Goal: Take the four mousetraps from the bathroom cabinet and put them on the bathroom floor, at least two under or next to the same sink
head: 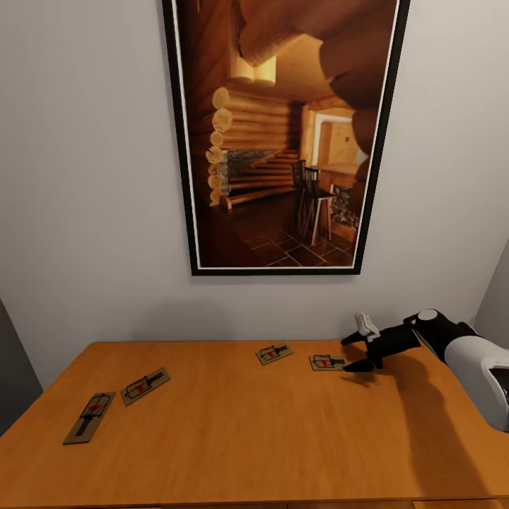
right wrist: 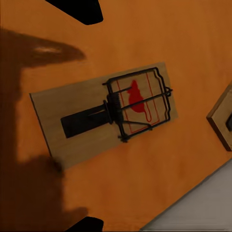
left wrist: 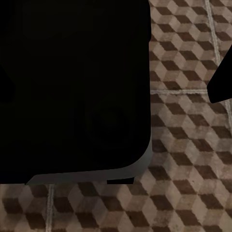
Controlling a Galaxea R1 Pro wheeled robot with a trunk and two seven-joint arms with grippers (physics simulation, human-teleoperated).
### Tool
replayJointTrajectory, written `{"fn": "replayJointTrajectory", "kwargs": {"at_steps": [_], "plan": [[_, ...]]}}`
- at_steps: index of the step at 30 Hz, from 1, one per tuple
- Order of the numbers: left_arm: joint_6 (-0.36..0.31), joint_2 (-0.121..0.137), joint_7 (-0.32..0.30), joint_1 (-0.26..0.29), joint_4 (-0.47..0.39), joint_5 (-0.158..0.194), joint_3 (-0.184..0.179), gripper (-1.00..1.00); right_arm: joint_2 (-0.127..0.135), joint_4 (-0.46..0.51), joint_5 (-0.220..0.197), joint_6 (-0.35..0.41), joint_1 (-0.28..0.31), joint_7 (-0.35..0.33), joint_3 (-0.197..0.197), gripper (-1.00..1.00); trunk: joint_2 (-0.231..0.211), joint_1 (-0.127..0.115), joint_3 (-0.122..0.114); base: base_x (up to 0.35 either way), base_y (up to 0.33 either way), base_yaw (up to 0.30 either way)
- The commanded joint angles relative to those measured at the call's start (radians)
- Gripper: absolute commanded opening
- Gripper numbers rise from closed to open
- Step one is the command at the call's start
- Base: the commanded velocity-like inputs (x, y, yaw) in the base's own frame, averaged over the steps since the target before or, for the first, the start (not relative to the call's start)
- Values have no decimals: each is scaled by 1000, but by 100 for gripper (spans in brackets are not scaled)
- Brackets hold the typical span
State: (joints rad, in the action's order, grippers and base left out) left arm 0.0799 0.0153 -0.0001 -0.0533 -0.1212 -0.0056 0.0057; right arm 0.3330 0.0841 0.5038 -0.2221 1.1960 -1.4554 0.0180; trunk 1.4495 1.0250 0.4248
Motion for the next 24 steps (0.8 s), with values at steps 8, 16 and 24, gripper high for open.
{"fn": "replayJointTrajectory", "kwargs": {"at_steps": [8,16,24], "plan": [[1,0,0,0,-2,-1,0,100,-17,3,3,-2,1,30,2,100,1,0,1,0,0,0],[1,0,-1,0,-2,-2,0,100,-23,5,4,0,1,35,2,100,1,0,1,0,0,0],[1,0,0,0,-2,-2,0,100,-41,5,5,0,1,42,2,100,1,0,1,0,0,0]]}}
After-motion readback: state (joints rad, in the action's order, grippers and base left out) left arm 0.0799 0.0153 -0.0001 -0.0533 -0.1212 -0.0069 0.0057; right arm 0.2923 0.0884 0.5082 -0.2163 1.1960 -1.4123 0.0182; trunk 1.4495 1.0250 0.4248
